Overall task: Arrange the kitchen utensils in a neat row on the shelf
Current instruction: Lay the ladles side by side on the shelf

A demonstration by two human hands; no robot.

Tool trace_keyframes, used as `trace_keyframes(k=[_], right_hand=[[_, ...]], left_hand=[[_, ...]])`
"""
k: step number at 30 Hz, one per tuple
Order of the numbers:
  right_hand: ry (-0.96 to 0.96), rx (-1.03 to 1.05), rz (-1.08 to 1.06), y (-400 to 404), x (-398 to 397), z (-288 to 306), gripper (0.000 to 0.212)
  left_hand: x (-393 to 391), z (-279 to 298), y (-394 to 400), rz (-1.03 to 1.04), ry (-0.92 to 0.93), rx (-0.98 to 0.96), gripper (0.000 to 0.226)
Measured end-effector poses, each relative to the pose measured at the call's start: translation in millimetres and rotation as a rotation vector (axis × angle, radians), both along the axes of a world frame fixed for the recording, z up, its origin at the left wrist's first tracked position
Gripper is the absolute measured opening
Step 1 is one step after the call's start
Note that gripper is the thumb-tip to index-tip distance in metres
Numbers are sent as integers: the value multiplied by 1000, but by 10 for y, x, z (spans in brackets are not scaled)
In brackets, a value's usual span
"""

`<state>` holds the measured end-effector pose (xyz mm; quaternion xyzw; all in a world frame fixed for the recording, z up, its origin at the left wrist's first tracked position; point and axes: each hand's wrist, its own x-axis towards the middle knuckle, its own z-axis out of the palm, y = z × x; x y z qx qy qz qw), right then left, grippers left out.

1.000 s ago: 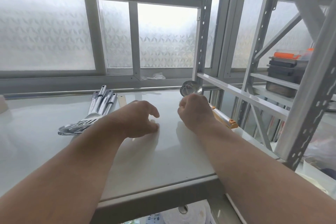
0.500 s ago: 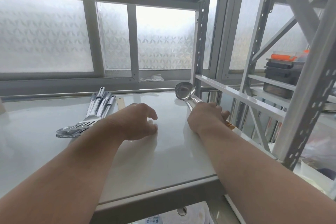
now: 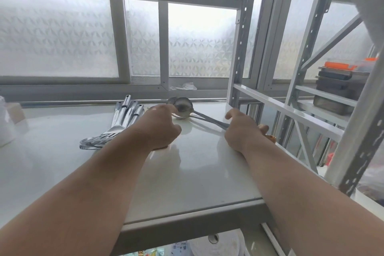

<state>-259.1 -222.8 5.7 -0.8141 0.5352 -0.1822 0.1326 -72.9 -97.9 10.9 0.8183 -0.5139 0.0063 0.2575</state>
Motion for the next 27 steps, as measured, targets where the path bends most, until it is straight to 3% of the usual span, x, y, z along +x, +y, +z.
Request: trace_keyframes(k=[4,6,11,13,17,19,23,25,27], right_hand=[[79,-37,37,3,1,-10,41],[49,-68,54,7,14,-27,36],[-106,-386,165,-171,83,-175,32],[-155,-474,210,-189,91,-188,28],[-223,-501,202,-216,113,-205,16],[-262,-480,169,-237,133,-215,12],[-370,-507,53,-288,149,-203,36],[-478,-548,30,-256,149,-183,36],[-605,-489,100,-192,154,-172,30]], left_hand=[[58,-1,-41,86,81,-111,53],[72,29,-39,132,133,-152,69],[210,80,-26,178,120,-307,82],[269,87,-2,136,104,-326,67],[332,130,68,156,48,-362,4],[335,138,59,195,16,-321,9],[318,159,35,275,58,-273,12],[310,189,58,311,187,-348,11],[277,222,69,301,458,-496,17]])
